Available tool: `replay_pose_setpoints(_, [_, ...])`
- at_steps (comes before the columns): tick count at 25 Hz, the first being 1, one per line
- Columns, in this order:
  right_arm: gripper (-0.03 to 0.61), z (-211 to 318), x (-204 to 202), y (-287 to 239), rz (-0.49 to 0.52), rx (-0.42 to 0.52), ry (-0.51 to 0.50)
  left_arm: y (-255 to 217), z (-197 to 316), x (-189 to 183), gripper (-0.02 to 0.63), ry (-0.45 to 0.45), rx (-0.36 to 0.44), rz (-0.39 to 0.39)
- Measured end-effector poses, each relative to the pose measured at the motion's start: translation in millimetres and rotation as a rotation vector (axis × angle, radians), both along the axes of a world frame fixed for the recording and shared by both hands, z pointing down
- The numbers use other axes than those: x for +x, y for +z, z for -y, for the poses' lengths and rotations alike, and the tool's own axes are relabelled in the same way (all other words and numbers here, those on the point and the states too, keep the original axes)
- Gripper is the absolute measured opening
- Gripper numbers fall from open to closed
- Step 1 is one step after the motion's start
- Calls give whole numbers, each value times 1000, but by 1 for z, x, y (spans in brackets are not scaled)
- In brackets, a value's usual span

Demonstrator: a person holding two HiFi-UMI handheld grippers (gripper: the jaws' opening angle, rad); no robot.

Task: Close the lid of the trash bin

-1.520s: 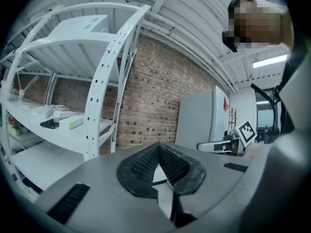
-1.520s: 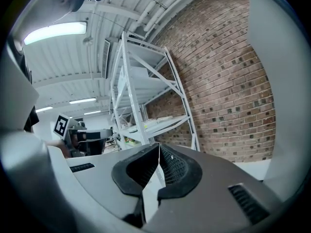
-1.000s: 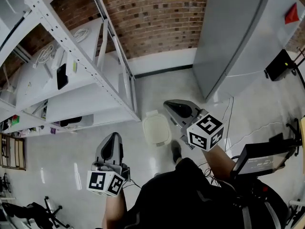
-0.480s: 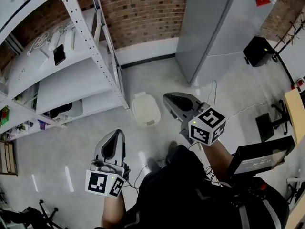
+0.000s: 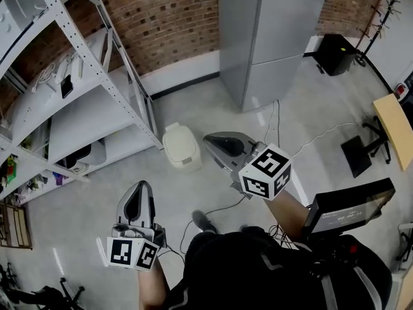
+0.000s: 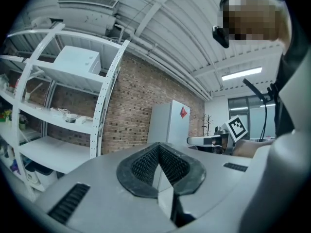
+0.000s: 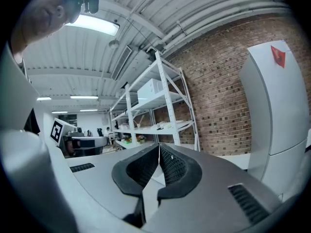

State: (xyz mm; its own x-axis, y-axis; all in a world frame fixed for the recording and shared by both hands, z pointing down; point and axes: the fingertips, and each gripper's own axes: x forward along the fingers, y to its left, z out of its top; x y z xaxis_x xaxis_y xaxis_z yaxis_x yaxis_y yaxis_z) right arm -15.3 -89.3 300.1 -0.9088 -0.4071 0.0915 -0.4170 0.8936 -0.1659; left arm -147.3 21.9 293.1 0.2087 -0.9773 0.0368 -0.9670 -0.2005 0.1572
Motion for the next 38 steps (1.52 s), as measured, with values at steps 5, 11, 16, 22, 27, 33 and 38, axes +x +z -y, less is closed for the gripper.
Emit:
replay_pose_setpoints(5, [9,-37,59,4,-6,-6,-32,0,-35,65,-2,-26,-12,-17])
replay_pose_setpoints(11, [9,-85,110,8,15,-28,-65,1,-83,124,-2,-56,-52,7])
replay_pose_setpoints(16, [9,-116,129,5,22,-19,-53,-4,-118,145,-2,-51,-49,21])
replay_pose_setpoints(22, [9,-171,139,0,23,7,-28,-5,-172,158,-2,-5,-33,23])
replay_pose_setpoints(27, [9,-233,142,3,-6,11,10,-5,-234,164,-2,46,-9,-8])
replay_pose_setpoints(33, [9,-307,140,-3,-1,-3,55,-2,-300,156,-2,100,1,-48])
replay_pose_setpoints(38, [9,-354,149,-14,-4,23,55,-9,-342,161,-2,124,11,-53])
